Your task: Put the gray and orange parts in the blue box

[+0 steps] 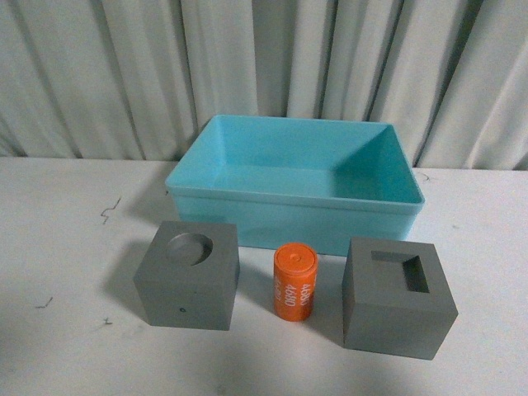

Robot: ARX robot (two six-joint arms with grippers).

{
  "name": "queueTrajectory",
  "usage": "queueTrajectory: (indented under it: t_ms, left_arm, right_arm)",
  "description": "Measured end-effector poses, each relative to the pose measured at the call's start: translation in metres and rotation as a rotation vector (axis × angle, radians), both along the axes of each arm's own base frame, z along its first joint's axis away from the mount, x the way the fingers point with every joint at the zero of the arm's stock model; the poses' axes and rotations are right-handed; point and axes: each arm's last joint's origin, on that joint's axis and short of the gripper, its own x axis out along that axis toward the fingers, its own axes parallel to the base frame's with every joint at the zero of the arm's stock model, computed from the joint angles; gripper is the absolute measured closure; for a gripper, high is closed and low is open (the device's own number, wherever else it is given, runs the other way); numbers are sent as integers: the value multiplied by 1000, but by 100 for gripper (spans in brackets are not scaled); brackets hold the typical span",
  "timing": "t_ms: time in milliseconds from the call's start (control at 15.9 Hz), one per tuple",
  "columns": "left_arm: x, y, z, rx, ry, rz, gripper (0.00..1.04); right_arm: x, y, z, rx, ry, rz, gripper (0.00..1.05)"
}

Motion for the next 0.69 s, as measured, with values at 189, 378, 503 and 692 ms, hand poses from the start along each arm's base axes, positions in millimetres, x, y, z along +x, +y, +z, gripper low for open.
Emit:
queueTrajectory:
  t_ms: [189, 378, 503, 692]
  left_arm:
    - [0, 0, 0, 0, 0, 0, 7]
    - [0, 0, 0, 0, 0, 0, 7]
    - [0, 0, 0, 0, 0, 0, 7]
    - [0, 0, 0, 0, 0, 0, 7]
  right_arm:
    - [0, 0, 0, 0, 0, 0, 6]
    - [0, 0, 0, 0, 0, 0, 6]
    - [0, 0, 0, 0, 0, 0, 6]
    - [0, 0, 0, 0, 0, 0, 6]
